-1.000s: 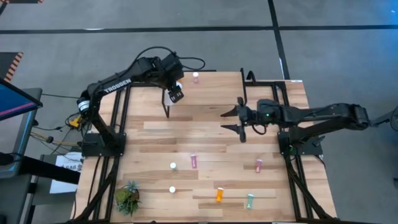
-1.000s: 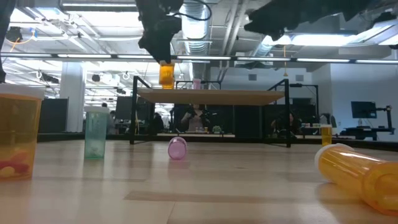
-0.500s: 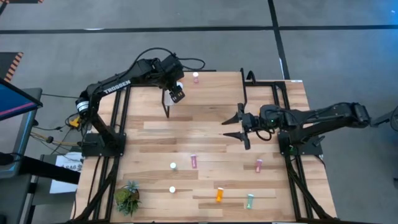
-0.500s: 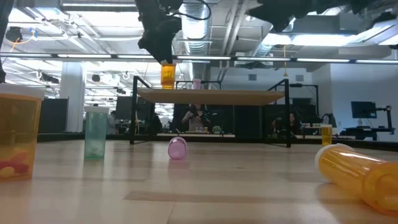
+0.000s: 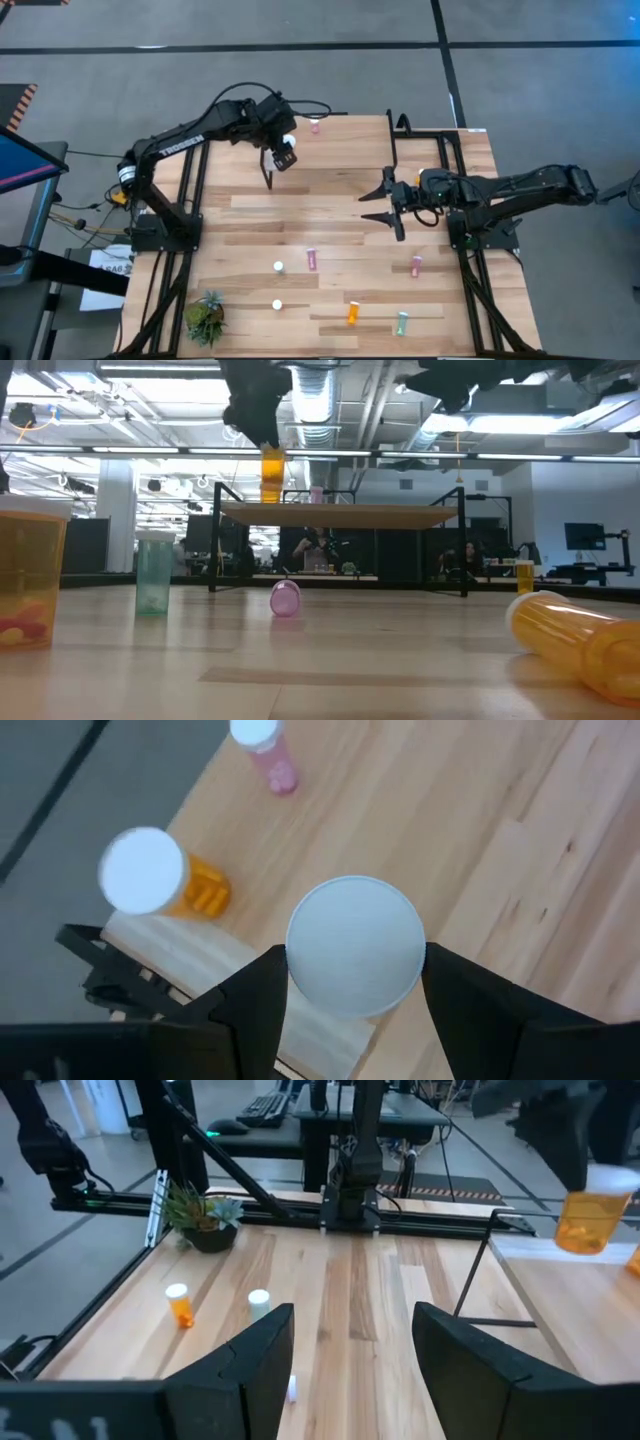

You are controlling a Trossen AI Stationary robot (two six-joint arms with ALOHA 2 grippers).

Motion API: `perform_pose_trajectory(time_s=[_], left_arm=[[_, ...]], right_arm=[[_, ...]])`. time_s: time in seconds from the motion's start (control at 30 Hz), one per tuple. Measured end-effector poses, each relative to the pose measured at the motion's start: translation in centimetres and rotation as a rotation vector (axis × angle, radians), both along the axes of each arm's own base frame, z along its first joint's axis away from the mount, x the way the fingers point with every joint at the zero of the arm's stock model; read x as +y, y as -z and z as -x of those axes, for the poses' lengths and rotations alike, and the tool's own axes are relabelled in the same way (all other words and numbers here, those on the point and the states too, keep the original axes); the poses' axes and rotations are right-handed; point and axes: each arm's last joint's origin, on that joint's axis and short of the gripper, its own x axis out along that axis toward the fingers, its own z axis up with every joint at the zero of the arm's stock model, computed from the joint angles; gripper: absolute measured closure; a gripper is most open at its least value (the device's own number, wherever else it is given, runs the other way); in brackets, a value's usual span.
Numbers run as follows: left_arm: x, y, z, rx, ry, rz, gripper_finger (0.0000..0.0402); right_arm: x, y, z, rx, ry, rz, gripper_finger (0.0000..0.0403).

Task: Pick and place medicine bottles onto shelf by color
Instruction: Put the large orange pill bottle on the shelf align with the other large orange pill bottle

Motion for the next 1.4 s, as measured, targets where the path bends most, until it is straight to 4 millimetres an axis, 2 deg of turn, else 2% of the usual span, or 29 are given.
perform_pose_trajectory(time_s=[0.17, 0.4, 0.57, 0.67, 0.77, 0.93, 1.13, 1.4], left_arm=[[-0.6, -0.4, 0.2, -0.027, -0.002, -0.01, 0.0198], [-1.3, 2.7, 1.9, -0.053, 0.004, -0.008, 0.0198], [-1.4, 1.4, 3.7, -0.109, -0.026, -0.028, 0.0198], [-1.6, 0.4, 3.9, -0.149, -0.012, -0.027, 0.0198], [-1.6, 0.4, 3.9, -0.144, -0.004, -0.021, 0.0198], [-0.9, 1.6, 3.1, -0.101, -0.016, 0.002, 0.0198], [1.0, 3.0, 2.6, -0.064, -0.057, 0.041, 0.0198], [2.7, 4.0, 2.2, -0.081, -0.064, 0.077, 0.0198]], right_arm=[[0.0, 0.0, 0.0, -0.002, 0.001, -0.003, 0.0177], [0.0, -0.1, 0.0, -0.005, 0.001, -0.003, 0.0177], [-0.1, -0.6, -0.2, -0.064, 0.003, 0.014, 0.0177], [-0.3, -0.9, -0.3, -0.107, 0.006, 0.038, 0.0177], [-0.5, -1.1, -0.5, -0.127, 0.016, 0.046, 0.0177], [-0.8, -0.7, -0.8, -0.109, 0.032, 0.042, 0.0177], [-0.8, -0.1, -1.3, -0.082, 0.031, 0.042, 0.0177], [-0.8, -0.1, -1.3, -0.081, 0.03, 0.05, 0.0177]])
